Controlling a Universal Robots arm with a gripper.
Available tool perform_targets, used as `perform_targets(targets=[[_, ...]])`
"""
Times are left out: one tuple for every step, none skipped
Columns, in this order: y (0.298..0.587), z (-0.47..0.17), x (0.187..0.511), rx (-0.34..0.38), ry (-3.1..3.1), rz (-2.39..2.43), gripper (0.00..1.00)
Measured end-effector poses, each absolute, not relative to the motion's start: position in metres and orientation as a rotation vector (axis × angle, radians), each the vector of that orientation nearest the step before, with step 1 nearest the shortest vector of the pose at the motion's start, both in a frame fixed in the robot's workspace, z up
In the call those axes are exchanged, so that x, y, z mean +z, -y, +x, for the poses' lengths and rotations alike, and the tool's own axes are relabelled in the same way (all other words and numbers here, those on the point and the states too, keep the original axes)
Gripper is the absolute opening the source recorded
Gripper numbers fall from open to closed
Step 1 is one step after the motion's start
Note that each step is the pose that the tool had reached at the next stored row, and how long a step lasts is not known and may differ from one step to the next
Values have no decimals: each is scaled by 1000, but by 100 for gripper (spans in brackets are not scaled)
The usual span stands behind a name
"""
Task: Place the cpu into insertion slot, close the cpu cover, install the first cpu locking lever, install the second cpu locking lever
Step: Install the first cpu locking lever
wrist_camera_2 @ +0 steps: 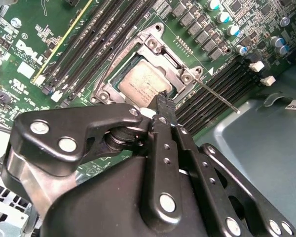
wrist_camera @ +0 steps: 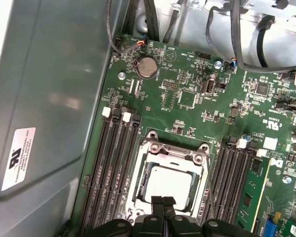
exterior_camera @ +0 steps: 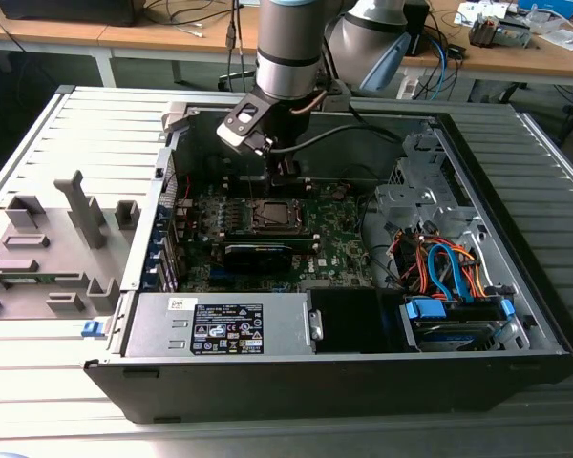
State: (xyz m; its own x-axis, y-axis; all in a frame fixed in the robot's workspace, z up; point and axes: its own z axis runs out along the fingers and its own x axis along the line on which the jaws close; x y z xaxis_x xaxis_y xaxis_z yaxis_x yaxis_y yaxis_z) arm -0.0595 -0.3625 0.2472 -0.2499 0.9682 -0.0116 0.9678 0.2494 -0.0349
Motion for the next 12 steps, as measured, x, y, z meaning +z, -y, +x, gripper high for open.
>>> perform_targets(targets=[[363,-60,247,54,2478,-1910,11],[363,-60,247,54,2481,-1907,11],[363,-60,247,54,2484,-1903,11],[363,-60,247,54,2488,-1898,11],[363,-60,247,54,2491,-1893,11],[363,-60,247,55,2495,-1889,11],[363,-60,247,55,2498,-1884,11],[363,-60,247,55,2502,-1880,11],[363,-60,247,55,2505,-1876,11],[363,-60,247,55,2510,-1869,11],[363,-60,247,55,2517,-1860,11],[363,-59,247,55,2523,-1852,11]])
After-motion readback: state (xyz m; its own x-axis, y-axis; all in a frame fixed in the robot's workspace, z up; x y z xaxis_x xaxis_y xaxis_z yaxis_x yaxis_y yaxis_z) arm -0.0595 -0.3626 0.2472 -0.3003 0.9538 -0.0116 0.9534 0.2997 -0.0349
